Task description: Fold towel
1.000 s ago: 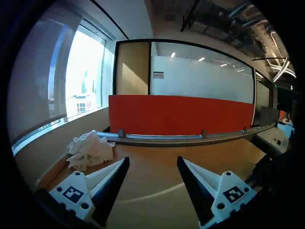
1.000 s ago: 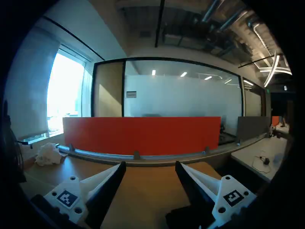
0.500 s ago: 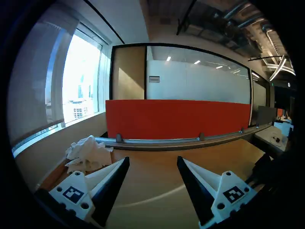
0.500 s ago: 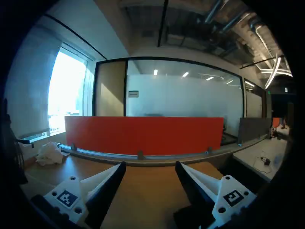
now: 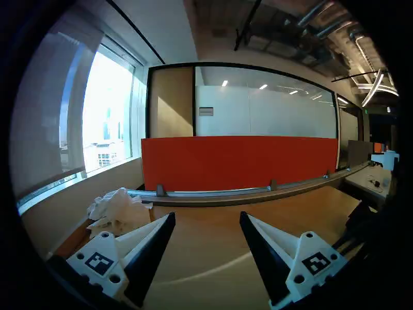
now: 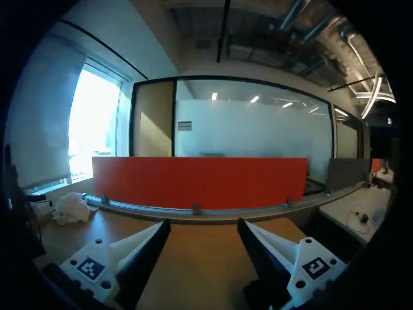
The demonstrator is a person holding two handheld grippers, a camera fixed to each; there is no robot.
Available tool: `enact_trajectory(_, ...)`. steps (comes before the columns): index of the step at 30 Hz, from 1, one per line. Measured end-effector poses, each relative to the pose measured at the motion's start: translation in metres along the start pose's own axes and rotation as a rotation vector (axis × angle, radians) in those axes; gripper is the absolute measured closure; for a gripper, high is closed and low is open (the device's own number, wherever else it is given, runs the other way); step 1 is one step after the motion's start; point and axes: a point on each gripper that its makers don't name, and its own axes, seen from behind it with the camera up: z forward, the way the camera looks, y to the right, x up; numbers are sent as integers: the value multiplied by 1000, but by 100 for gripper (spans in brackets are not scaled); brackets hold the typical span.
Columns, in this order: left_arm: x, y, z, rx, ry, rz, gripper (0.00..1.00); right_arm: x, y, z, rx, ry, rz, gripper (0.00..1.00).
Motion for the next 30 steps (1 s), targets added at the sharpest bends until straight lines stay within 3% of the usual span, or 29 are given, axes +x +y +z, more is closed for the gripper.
enact_trajectory(8,-24,-9,2,23,31,50,8,-8,-1,-2,-12,-11,14,0)
enact_trajectory(20,-68,-21,4,55,79,-5,8,-13,-5,1,-17,19,4,0)
enact_trajectory(30,-113,-23,2,67,84,1,8,-28,-8,1,-17,37,-11,0)
